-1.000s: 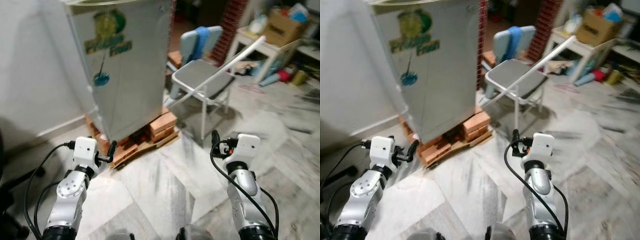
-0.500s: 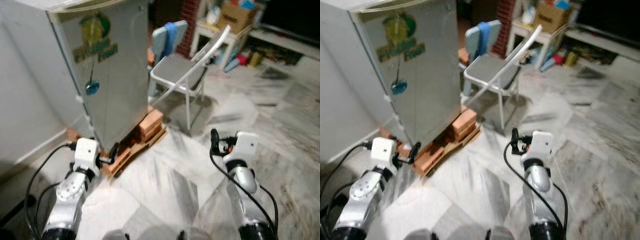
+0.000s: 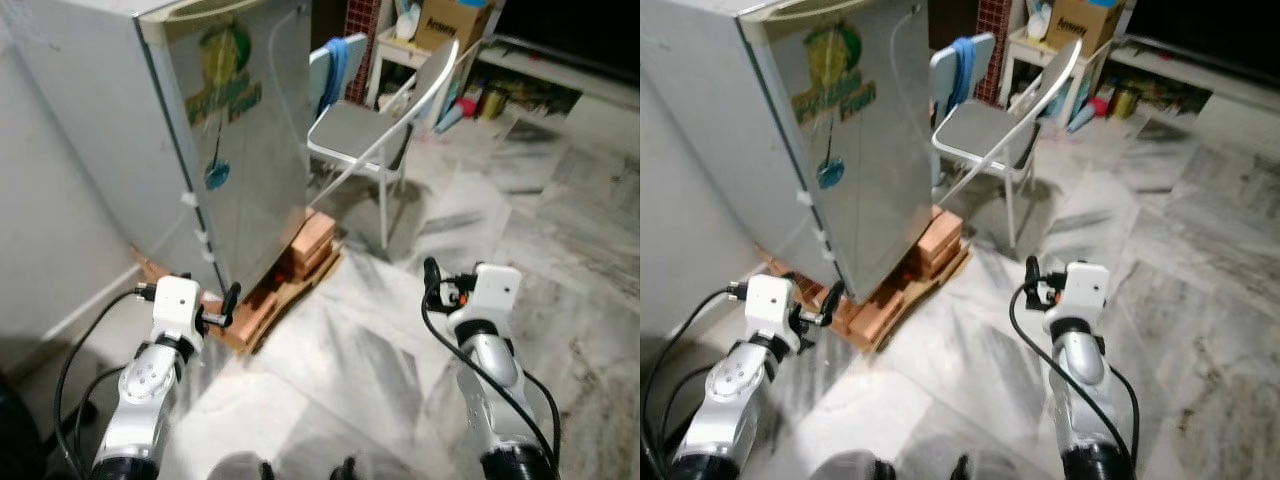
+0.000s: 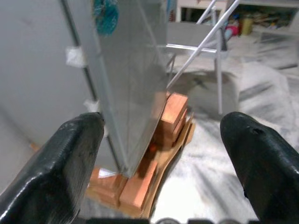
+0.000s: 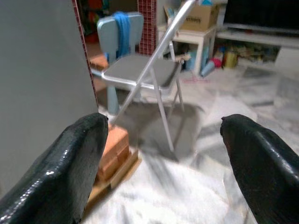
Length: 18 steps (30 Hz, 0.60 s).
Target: Restocking fridge
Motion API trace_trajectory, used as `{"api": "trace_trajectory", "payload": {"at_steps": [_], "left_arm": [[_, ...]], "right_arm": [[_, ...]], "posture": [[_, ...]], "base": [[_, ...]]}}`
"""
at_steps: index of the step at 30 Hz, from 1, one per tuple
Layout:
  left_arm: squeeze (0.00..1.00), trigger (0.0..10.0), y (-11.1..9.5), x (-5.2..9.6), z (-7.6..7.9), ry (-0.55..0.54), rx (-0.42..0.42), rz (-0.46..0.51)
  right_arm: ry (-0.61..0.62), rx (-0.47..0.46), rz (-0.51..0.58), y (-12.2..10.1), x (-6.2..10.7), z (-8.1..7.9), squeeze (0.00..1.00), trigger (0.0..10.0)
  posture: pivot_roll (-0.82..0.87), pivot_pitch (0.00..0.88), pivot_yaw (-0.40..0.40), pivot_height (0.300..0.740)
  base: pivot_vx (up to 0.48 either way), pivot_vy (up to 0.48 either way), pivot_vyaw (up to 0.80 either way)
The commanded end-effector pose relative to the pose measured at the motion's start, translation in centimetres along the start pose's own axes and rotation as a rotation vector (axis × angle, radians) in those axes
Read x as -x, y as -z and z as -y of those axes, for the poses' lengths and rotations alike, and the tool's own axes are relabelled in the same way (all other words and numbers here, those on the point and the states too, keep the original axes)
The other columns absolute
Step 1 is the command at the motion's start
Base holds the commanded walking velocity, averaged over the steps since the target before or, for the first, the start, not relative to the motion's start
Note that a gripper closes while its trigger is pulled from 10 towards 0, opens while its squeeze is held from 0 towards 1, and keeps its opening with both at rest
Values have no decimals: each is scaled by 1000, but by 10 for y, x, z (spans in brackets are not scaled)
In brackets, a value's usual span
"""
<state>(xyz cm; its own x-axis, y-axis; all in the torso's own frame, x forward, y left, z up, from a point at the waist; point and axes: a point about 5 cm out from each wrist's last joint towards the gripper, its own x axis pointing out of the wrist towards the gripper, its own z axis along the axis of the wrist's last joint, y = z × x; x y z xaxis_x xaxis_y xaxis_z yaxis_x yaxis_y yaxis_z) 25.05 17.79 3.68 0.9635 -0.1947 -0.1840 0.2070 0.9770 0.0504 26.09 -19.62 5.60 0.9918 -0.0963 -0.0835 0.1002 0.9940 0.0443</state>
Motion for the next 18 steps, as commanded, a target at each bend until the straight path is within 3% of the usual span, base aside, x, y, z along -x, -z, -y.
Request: {"api": "trace_trajectory", "payload": {"at_steps": [1, 5, 13, 18], "left_arm": [[0, 10000, 3, 10, -11, -40, -25, -5], [0, 10000, 7, 19, -19, -62, -26, -13], [0, 10000, 9, 24, -24, -75, -19, -19], [0, 10000, 7, 22, -16, -50, 8, 4]], "right_arm": [[-2, -1, -3, 2, 5, 2, 0, 10000], [-7, 29, -10, 5, 12, 5, 0, 10000], [-25, 43, -5, 6, 14, 0, 0, 10000], [-31, 44, -6, 6, 14, -2, 0, 10000]], "posture": [[52, 0, -35, 740], [52, 0, -33, 740], [48, 0, -24, 740], [46, 0, -26, 740]], "base": [[0, 465, 0], [0, 476, 0], [0, 0, 0], [175, 0, 0]]}}
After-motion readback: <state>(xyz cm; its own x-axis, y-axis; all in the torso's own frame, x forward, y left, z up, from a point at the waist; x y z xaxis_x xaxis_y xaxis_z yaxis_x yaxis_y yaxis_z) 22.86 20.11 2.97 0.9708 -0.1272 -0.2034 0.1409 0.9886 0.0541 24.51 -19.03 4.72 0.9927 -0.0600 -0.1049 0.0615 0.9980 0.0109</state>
